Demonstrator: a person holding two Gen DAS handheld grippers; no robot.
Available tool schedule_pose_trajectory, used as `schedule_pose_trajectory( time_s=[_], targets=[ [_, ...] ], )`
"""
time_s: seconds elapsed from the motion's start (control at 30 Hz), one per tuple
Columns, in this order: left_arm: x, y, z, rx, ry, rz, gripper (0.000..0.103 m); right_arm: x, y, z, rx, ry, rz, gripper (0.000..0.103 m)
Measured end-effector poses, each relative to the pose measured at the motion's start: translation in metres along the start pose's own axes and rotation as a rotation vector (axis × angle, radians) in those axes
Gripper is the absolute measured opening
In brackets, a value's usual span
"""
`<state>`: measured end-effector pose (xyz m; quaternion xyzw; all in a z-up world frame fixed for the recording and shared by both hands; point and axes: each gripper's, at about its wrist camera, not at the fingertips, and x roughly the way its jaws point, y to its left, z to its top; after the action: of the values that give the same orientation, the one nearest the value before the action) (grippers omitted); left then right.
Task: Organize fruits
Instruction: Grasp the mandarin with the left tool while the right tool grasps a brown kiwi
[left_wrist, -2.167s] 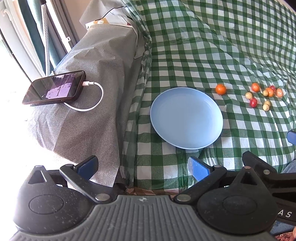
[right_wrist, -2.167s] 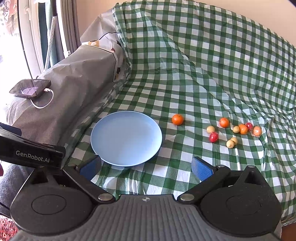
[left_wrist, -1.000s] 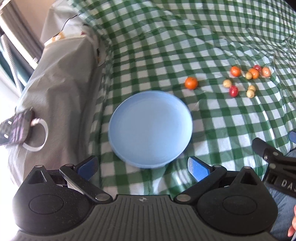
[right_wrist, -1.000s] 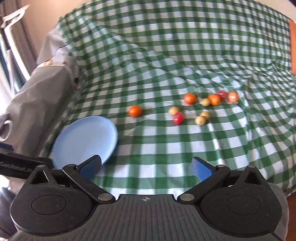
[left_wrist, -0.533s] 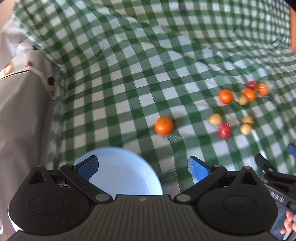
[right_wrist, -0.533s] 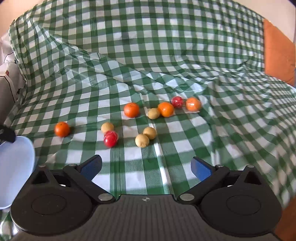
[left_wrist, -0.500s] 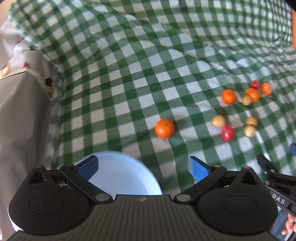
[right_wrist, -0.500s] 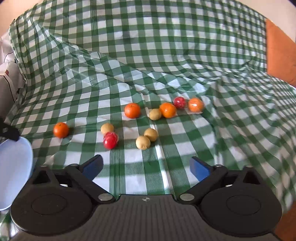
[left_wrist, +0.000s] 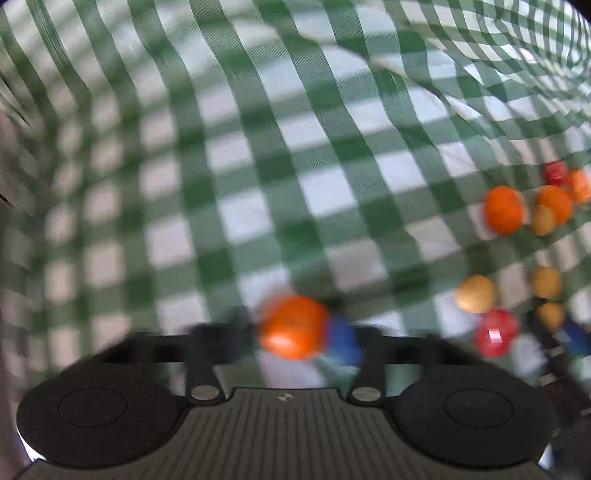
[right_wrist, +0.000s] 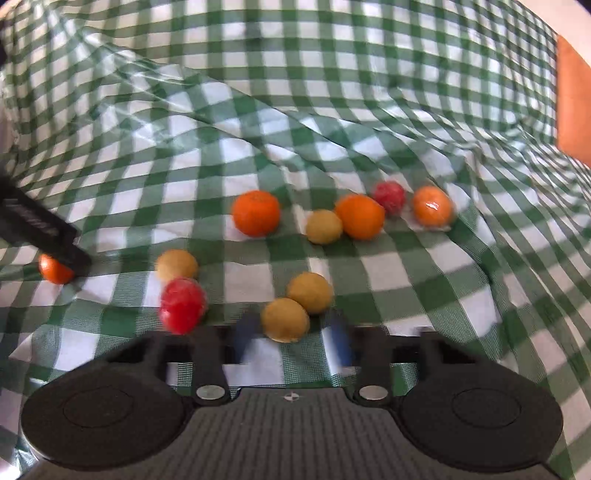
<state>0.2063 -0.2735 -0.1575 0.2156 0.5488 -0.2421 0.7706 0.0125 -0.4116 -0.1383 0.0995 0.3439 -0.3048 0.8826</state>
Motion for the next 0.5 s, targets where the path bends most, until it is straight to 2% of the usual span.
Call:
schedule_pose_trajectory(
  time_s=[0.07, 0.2, 0.37, 0.5],
  targets=[
    [-0.005, 0.007, -0.001, -0.036, -0.027, -0.033, 0.039, -0.004, 0.006, -0.002, -0.025, 0.008, -0.009, 0.028],
    [-0.03, 0.011, -0.012, -0.025, -0.1, -0.095, 0.039, -0.023, 0.006, -0.006, -0.001, 0.023, 0.012, 0.028],
    [-0.092, 0.015, -0.04, -0.009, -0.198, -0.155, 0.039, -0.065, -0.002, -0.011, 0.035, -0.008, 0.034, 0.028],
    [-0.149, 0.014, -0.073, 0.001, -0.245, -0.139, 0.039, -0.107, -0.002, -0.025, 0.059, -0.036, 0.089, 0.028]
  ],
)
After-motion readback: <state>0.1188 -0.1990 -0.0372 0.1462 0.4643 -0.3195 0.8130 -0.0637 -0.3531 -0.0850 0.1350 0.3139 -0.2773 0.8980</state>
